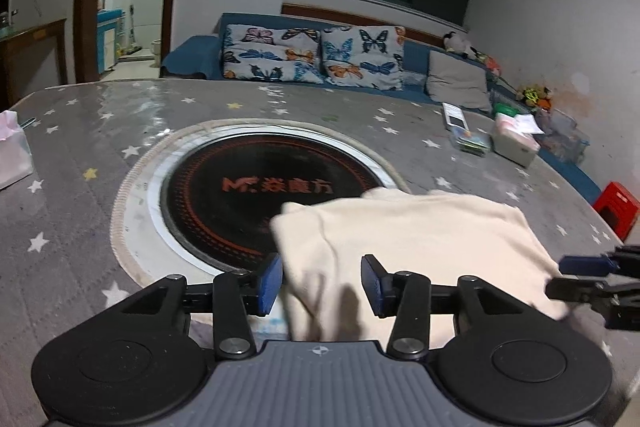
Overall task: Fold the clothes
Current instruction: 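Open the left gripper and withdraw both tools from the sweatshirt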
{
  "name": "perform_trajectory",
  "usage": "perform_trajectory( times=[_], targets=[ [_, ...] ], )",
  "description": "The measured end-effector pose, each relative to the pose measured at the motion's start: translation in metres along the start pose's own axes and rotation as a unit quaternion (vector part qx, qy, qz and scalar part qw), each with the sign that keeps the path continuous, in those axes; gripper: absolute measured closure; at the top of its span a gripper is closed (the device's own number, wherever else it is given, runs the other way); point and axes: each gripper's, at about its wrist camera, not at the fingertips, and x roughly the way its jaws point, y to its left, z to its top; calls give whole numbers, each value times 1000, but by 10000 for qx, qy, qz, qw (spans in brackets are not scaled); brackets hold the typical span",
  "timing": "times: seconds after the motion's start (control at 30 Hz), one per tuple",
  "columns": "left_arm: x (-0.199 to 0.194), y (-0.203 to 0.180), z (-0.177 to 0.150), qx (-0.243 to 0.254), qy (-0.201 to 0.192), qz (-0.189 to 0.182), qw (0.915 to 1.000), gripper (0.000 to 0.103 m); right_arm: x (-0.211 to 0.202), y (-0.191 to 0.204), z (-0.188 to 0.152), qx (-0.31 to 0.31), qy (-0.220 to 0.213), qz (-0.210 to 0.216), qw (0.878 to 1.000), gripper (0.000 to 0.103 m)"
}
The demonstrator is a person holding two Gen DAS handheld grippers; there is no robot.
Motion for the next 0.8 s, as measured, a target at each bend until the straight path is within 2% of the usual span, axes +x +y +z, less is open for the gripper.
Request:
perform_trajectory(
  times=[0.07, 0.27, 0.33, 0.4, 0.57, 0.67, 0.8],
  targets=[
    [-3, -6, -2, 29, 21, -43, 10000, 53, -3, 2, -1, -10, -37, -33, 10000, 47],
    [-11, -16, -8, 90, 27, -110, 9999, 47, -11, 8, -3, -5, -114, -54, 9999, 45],
    [-14, -19, -9, 93, 27, -125, 9999, 46, -13, 10, -4, 10, -149, -67, 9999, 41],
    [-17, -20, -11, 100, 22, -136, 9999, 44, -16, 12, -6, 24, -189, -90, 9998, 30],
    [-23, -25, -14, 141, -1, -113, 9998, 33, -21, 17, -9, 29, -259, -90, 9996, 29],
    [-27, -27, -16, 174, -27, -99, 9998, 30, -26, 20, -11, 52, -314, -146, 9994, 19],
    [-32, -29, -19, 202, -64, -73, 9997, 25, -30, 22, -14, 80, -370, -172, 9991, 19]
  ],
)
